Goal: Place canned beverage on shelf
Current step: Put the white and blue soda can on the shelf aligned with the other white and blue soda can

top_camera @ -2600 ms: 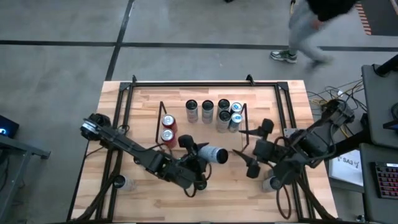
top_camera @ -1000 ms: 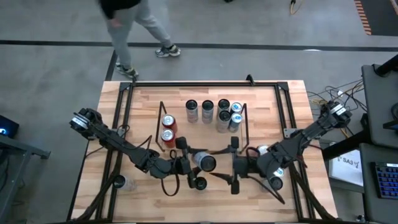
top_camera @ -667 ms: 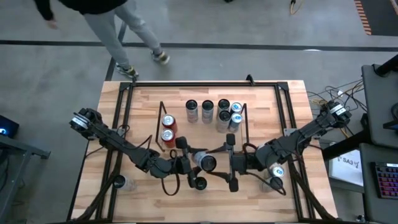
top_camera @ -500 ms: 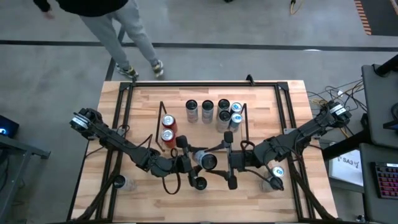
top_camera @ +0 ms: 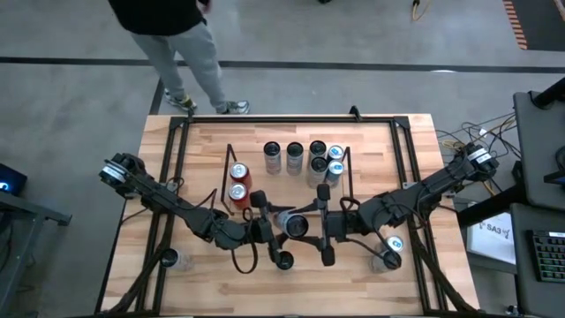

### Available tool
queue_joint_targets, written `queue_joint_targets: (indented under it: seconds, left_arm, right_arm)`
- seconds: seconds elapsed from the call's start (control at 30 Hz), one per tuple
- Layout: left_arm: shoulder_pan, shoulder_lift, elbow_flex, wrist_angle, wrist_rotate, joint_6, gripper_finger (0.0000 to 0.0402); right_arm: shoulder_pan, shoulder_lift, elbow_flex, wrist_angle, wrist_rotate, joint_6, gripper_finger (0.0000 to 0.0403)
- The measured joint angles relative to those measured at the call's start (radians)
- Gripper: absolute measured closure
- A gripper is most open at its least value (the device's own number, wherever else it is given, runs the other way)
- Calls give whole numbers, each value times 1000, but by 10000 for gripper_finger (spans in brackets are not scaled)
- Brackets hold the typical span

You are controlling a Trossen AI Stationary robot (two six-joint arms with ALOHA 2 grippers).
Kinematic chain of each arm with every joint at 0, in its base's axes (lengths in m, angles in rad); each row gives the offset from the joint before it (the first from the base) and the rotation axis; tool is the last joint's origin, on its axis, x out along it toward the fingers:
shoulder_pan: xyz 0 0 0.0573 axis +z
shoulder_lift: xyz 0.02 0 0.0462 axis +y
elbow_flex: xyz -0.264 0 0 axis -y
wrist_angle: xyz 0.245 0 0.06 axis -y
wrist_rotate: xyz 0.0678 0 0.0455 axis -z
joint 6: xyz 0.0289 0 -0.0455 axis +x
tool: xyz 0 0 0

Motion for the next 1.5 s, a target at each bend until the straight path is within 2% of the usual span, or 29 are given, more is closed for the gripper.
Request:
queue_joint_targets:
  seconds: [0.13,0.3,0.6,0.83,1.2,1.37,1.5]
  left_arm:
    - [0,0,2,8,0,-8,105]
    - [-2,0,2,0,-6,-7,96]
    - [-20,-51,2,-130,-104,10,105]
    - [-21,-121,2,-275,-107,6,115]
    - [-24,-208,0,-418,-106,8,127]
    - [-24,-227,-34,-425,-106,9,133]
    - [-24,-248,-97,-371,-104,9,141]
  right_arm:
    - [0,0,0,-17,4,2,156]
    - [0,-15,0,-34,7,2,156]
    - [-19,-103,0,-149,67,22,156]
    - [-85,-117,-10,-205,68,83,156]
    - [-179,-107,-119,-154,69,262,156]
    - [-190,-72,-178,-95,85,361,156]
    - [-190,-34,-190,-88,174,443,156]
